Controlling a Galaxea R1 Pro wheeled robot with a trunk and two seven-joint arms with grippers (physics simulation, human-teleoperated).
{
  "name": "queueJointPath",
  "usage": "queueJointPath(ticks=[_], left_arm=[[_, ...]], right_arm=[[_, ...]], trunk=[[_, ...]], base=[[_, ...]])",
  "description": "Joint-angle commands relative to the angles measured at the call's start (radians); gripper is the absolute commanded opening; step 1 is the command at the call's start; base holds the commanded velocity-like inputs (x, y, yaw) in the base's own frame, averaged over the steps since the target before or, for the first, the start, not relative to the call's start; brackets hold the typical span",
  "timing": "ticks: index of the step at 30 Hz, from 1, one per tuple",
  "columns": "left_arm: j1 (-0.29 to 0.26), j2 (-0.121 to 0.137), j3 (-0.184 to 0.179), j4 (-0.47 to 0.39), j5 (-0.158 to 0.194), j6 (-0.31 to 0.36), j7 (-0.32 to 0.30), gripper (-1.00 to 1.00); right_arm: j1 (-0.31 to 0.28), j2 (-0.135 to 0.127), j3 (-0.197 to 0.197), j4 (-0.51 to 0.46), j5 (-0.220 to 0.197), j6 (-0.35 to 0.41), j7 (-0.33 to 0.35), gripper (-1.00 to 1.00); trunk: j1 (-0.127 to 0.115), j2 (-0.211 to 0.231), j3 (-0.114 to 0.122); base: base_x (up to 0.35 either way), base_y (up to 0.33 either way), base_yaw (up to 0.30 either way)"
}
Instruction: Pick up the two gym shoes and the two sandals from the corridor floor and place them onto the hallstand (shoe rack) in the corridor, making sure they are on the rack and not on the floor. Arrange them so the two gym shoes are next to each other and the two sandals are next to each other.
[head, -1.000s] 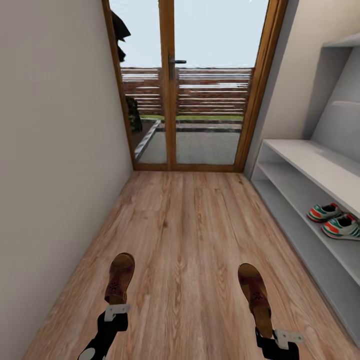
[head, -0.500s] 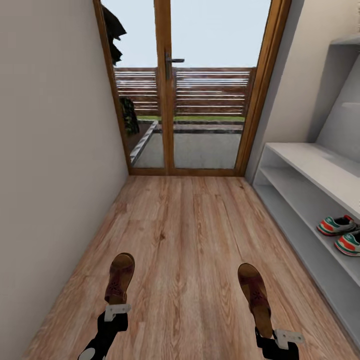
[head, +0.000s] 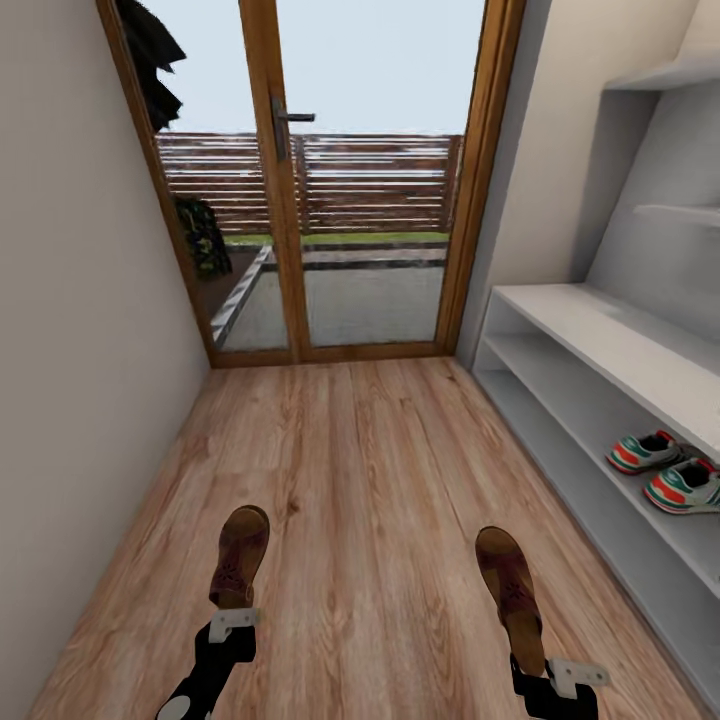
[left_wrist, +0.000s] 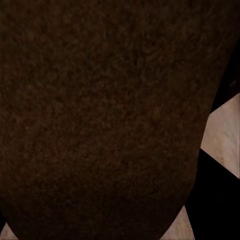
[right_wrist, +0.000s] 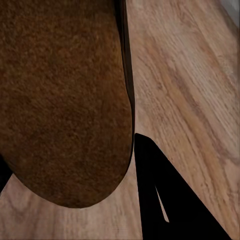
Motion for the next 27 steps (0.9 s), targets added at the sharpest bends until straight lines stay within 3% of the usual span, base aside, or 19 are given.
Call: queueJointPath(ticks=[1, 27], left_arm=[[-0.001, -0.001, 0.008, -0.001, -0.005, -0.003, -0.008, -1.00], [-0.001, -0.001, 0.008, -0.001, -0.005, -0.003, -0.008, -1.00]], right_arm=[[-0.001, 0.001, -0.006, 0.000, 0.006, -0.003, 0.003, -1.00], [-0.001, 0.001, -0.005, -0.001, 0.006, -0.003, 0.003, -1.00]], trunk=[[0.000, 0.000, -0.001], [0.000, 0.000, -0.001]], base=[[0.316, 0.156, -0.263], [0.305, 0.190, -0.263]])
